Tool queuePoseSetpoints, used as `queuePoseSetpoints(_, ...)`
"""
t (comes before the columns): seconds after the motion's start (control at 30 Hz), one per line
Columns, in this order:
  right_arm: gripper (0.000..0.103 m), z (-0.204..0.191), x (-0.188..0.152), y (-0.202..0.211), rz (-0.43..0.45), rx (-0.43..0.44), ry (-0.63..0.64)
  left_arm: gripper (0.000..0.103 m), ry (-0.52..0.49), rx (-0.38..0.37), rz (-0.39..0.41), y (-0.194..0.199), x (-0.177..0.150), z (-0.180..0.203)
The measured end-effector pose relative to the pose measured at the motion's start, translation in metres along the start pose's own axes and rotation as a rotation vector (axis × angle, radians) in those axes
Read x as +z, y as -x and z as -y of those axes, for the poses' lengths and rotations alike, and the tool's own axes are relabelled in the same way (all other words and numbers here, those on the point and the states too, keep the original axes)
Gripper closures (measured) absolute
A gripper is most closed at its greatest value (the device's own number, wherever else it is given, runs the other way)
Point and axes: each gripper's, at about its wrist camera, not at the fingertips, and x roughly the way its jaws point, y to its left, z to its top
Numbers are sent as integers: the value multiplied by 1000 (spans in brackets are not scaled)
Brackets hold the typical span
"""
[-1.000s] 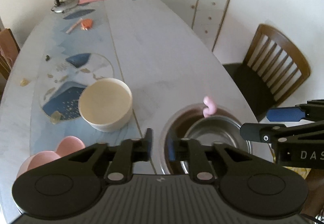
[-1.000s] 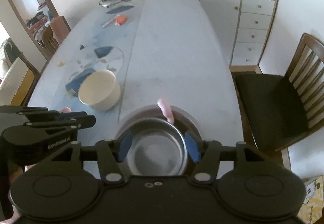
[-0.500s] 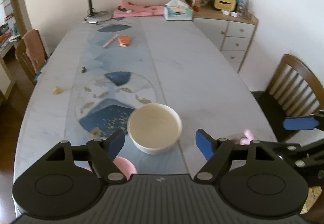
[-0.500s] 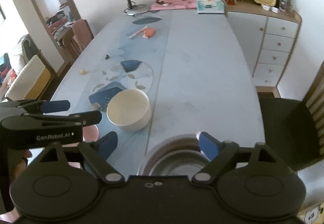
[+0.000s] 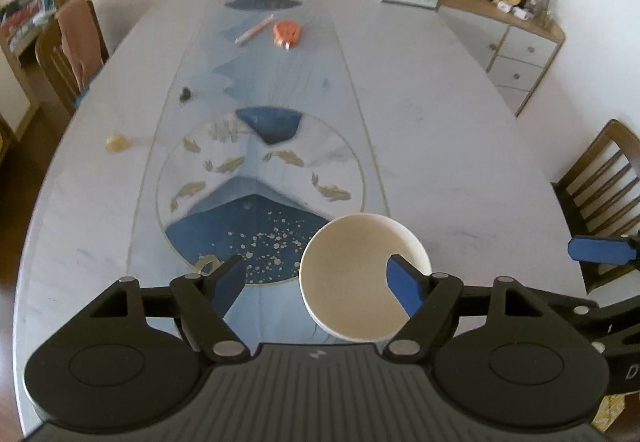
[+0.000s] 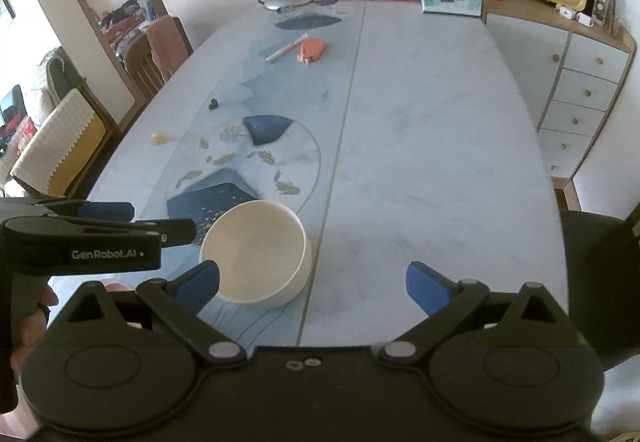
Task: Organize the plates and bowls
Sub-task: 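Move both open grippers to the rim of the cream bowl, then close both grippers on the cream bowl rim and lift it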
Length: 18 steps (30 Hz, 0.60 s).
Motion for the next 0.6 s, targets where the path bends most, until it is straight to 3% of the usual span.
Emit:
queuePoseSetpoints(0.43, 23, 8, 15, -74, -155, 15, -1, 28, -2, 27, -92, -65, 15, -6)
queuePoseSetpoints(0.6, 30, 6, 16, -89, -191, 8, 0, 44, -10, 23, -141, -84, 12, -6)
